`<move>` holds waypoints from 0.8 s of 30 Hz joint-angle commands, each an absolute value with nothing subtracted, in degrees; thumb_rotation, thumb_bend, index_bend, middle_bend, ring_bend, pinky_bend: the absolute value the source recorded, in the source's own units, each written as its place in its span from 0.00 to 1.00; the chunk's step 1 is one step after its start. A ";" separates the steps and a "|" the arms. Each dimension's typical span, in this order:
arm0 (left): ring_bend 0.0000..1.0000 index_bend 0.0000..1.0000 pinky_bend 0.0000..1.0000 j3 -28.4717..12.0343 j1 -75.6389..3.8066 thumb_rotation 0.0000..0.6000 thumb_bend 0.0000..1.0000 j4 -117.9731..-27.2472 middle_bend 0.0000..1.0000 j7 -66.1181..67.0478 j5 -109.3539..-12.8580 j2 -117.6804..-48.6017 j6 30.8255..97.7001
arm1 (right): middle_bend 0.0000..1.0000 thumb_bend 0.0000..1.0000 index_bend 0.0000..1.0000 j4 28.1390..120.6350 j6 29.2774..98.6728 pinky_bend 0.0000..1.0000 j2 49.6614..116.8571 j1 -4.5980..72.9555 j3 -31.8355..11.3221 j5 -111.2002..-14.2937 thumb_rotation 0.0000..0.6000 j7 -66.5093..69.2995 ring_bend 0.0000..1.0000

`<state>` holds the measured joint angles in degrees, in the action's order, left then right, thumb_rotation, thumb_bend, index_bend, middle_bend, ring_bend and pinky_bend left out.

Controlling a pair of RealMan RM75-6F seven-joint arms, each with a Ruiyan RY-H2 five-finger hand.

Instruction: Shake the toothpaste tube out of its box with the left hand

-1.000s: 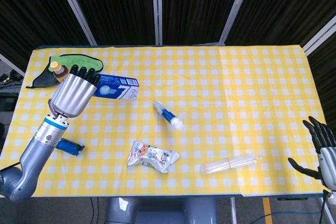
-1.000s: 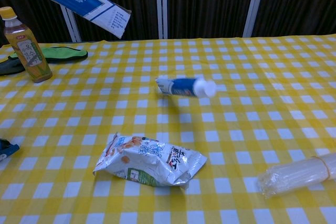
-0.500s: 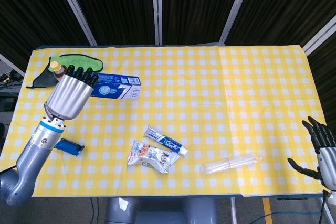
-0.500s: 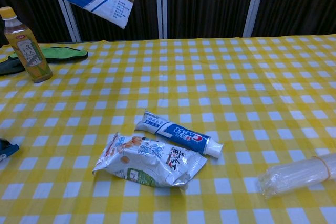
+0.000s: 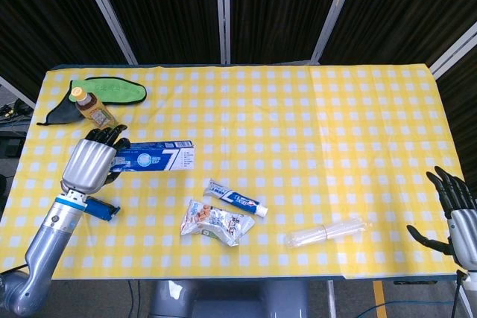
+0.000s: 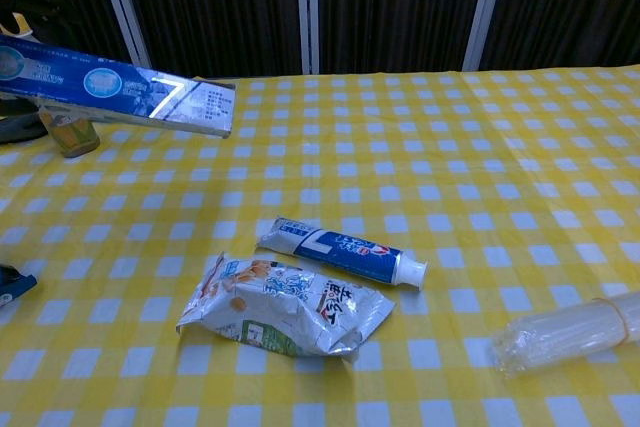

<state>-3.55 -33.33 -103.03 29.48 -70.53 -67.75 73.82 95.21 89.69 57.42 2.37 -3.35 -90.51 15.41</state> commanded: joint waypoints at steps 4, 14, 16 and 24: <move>0.03 0.14 0.07 -0.28 -28.12 1.00 0.13 -96.86 0.00 19.08 -71.67 -71.49 73.00 | 0.00 0.08 0.00 95.04 89.29 0.00 57.72 2.52 -3.29 -90.42 1.00 14.69 0.00; 0.01 0.14 0.06 2.30 -20.19 1.00 0.13 -90.10 0.00 10.37 -79.77 -76.09 82.55 | 0.00 0.08 0.00 94.95 88.55 0.00 58.82 2.88 -2.86 -90.93 1.00 12.19 0.00; 0.00 0.13 0.05 2.84 -18.42 1.00 0.13 -88.98 0.00 10.72 -81.40 -76.95 85.28 | 0.00 0.08 0.00 94.96 88.47 0.00 59.04 2.95 -2.83 -91.00 1.00 11.67 0.00; 0.00 0.01 0.00 5.07 -11.94 1.00 0.12 -87.26 0.00 13.72 -86.96 -77.89 94.46 | 0.00 0.08 0.00 94.83 87.99 0.00 59.81 3.14 -2.67 -90.95 1.00 9.78 0.00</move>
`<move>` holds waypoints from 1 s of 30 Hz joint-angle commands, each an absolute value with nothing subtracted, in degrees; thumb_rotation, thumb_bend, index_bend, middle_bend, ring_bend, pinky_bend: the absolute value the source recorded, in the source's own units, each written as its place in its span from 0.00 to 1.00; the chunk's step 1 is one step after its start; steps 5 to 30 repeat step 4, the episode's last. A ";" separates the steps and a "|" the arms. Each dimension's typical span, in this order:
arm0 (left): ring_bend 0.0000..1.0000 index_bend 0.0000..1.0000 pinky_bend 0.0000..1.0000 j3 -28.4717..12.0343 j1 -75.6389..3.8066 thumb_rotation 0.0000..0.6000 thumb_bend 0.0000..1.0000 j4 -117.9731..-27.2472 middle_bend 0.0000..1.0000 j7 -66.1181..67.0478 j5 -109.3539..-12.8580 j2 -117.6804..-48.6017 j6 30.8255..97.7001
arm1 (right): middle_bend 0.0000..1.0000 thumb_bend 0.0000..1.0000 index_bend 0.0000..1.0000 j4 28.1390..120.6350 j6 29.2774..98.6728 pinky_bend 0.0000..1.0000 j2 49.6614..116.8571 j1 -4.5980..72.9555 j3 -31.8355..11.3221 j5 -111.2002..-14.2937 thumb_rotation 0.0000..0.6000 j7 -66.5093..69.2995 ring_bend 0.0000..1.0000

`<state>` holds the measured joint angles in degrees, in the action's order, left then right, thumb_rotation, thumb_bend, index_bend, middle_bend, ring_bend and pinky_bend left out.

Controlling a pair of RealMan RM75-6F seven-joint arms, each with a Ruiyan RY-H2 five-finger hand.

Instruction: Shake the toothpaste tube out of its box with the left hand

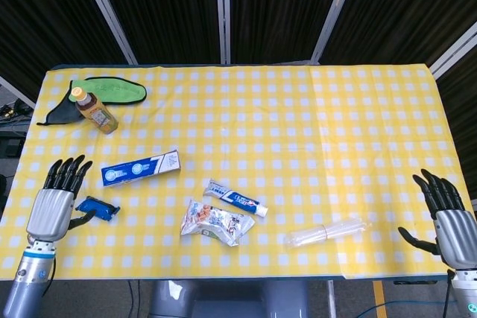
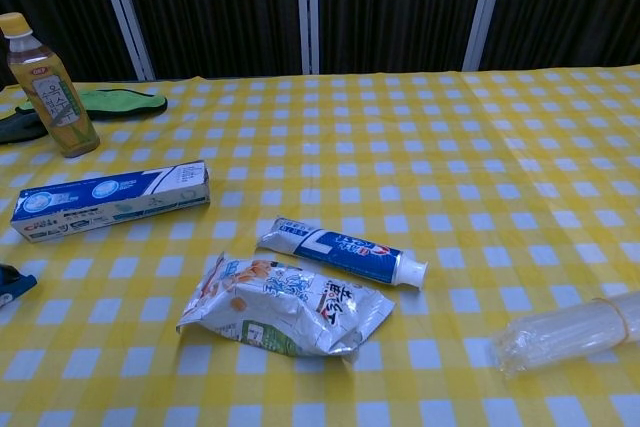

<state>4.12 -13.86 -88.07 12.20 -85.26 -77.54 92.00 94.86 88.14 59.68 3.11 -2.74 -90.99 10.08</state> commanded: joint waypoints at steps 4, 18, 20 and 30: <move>0.00 0.00 0.00 5.54 -9.27 1.00 0.12 -86.27 0.00 13.85 -87.63 -78.31 96.58 | 0.00 0.08 0.00 94.69 87.74 0.00 60.20 3.20 -2.55 -90.88 1.00 8.78 0.00; 0.00 0.00 0.00 5.54 -9.27 1.00 0.12 -86.27 0.00 13.85 -87.63 -78.31 96.58 | 0.00 0.08 0.00 94.69 87.74 0.00 60.20 3.20 -2.55 -90.88 1.00 8.78 0.00; 0.00 0.00 0.00 5.54 -9.27 1.00 0.12 -86.27 0.00 13.85 -87.63 -78.31 96.58 | 0.00 0.08 0.00 94.69 87.74 0.00 60.20 3.20 -2.55 -90.88 1.00 8.78 0.00; 0.00 0.00 0.00 5.54 -9.27 1.00 0.12 -86.27 0.00 13.85 -87.63 -78.31 96.58 | 0.00 0.08 0.00 94.69 87.74 0.00 60.20 3.20 -2.55 -90.88 1.00 8.78 0.00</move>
